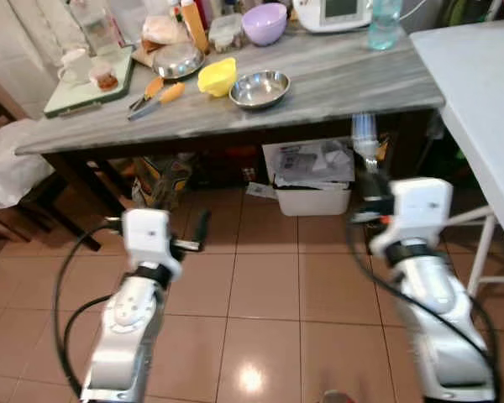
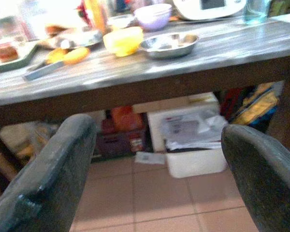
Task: Setting the table
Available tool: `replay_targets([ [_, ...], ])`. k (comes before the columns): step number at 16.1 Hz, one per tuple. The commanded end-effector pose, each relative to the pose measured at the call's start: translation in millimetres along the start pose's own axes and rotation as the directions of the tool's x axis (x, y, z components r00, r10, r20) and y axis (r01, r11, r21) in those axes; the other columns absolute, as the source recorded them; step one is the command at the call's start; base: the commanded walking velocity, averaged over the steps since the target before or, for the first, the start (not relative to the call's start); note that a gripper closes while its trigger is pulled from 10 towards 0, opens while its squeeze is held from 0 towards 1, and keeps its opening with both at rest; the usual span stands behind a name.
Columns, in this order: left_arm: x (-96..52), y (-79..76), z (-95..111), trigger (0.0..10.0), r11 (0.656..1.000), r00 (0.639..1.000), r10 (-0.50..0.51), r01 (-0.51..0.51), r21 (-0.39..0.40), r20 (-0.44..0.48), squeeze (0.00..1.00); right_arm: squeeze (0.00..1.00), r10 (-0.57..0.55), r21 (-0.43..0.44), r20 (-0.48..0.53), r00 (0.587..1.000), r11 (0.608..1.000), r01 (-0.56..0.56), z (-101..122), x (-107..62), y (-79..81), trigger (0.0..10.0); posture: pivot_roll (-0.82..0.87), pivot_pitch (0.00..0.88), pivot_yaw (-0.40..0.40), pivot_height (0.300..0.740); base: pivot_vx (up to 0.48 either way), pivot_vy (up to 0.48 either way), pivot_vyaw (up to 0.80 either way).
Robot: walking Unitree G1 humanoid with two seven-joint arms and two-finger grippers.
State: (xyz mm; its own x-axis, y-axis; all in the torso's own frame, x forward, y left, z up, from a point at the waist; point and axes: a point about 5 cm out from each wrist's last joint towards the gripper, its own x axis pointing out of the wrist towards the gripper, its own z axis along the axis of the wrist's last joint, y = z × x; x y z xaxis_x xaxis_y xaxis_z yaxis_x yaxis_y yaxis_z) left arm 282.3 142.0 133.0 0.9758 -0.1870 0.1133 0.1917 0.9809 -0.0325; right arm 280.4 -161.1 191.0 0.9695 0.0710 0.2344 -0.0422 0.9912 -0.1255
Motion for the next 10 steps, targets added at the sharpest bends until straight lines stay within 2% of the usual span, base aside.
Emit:
replay_targets([
  [1,-2.8,11.7,2.9,10.0,0.999,1.0,0.026,-0.026,0.027,0.005,0.0,0.0,0.027,0.016,0.023,0.999,0.999,-0.027,4.1,-0.3,9.8,10.0,-0.25,0.15,0.192,0.74,0.356,0.0,0.49],
  [4,-2.7,8.9,2.3,10.0,1.0,1.0,0.016,-0.016,0.025,0.002,0.0,0.0,0.026,0.018,0.022,0.999,0.999,-0.026,3.2,-1.1,10.5,10.0,-0.25,0.15,0.193,0.74,0.356,0.0,0.62],
  [8,-4.2,5.7,0.8,10.0,1.0,1.0,0.002,-0.002,0.023,-0.005,0.0,0.0,0.016,0.043,0.011,1.0,0.999,-0.017,1.5,-1.9,10.2,10.0,-0.25,0.152,0.198,0.74,0.354,0.0,0.0],
  [10,-5.0,5.0,0.7,10.0,1.0,1.0,0.0,0.0,0.022,-0.005,0.0,0.0,0.016,0.045,0.01,1.0,0.999,-0.017,1.6,-2.4,10.1,10.0,-0.25,0.154,0.198,0.74,0.356,0.0,-0.8],
])
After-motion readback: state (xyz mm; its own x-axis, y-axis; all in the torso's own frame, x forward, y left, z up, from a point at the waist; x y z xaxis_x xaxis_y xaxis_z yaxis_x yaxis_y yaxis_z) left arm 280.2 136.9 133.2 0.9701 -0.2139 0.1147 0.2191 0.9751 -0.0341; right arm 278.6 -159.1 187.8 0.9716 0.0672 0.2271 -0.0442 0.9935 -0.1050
